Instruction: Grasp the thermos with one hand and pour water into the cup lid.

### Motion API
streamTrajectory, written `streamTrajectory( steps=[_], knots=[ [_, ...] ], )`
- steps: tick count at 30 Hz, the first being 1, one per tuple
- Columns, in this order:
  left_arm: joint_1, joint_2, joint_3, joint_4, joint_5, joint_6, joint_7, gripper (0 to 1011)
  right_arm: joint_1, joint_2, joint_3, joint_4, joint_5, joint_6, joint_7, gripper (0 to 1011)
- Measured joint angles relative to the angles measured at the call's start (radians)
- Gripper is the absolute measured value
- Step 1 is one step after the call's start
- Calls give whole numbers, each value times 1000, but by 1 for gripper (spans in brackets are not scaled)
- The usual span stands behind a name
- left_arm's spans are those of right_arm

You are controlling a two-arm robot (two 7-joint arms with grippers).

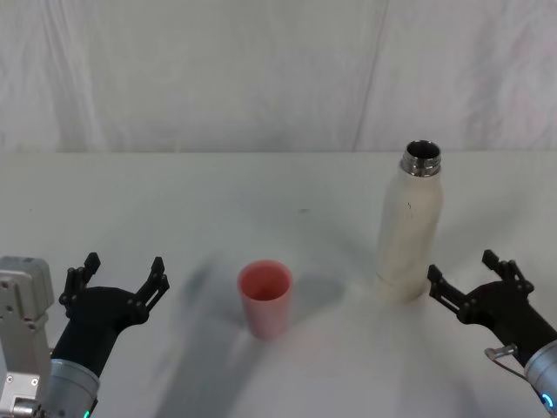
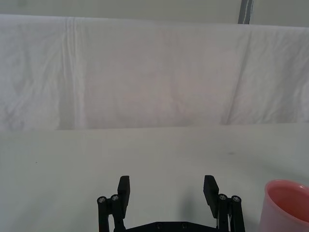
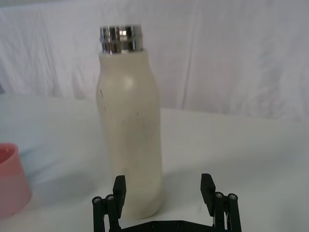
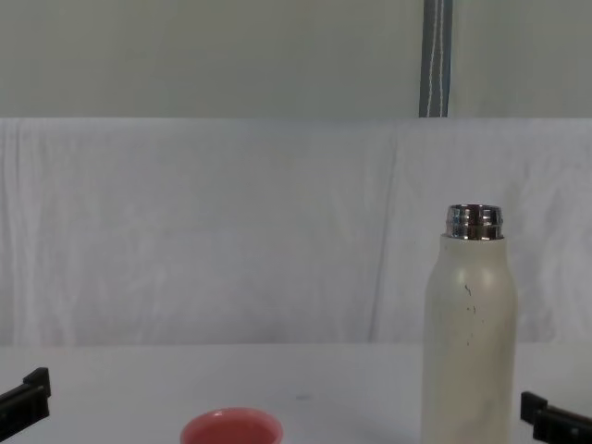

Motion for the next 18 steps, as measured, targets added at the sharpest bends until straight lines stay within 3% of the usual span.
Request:
streamTrajectory(
  steps=[10, 18],
  knots=[
    [0, 0, 0, 0, 0, 0, 0, 1001, -49, -22, 35, -28, -4, -104, 1, 1001],
    [0, 0, 0, 0, 0, 0, 0, 1001, -75, -29, 51, -49, -7, -124, 6, 1001]
  ],
)
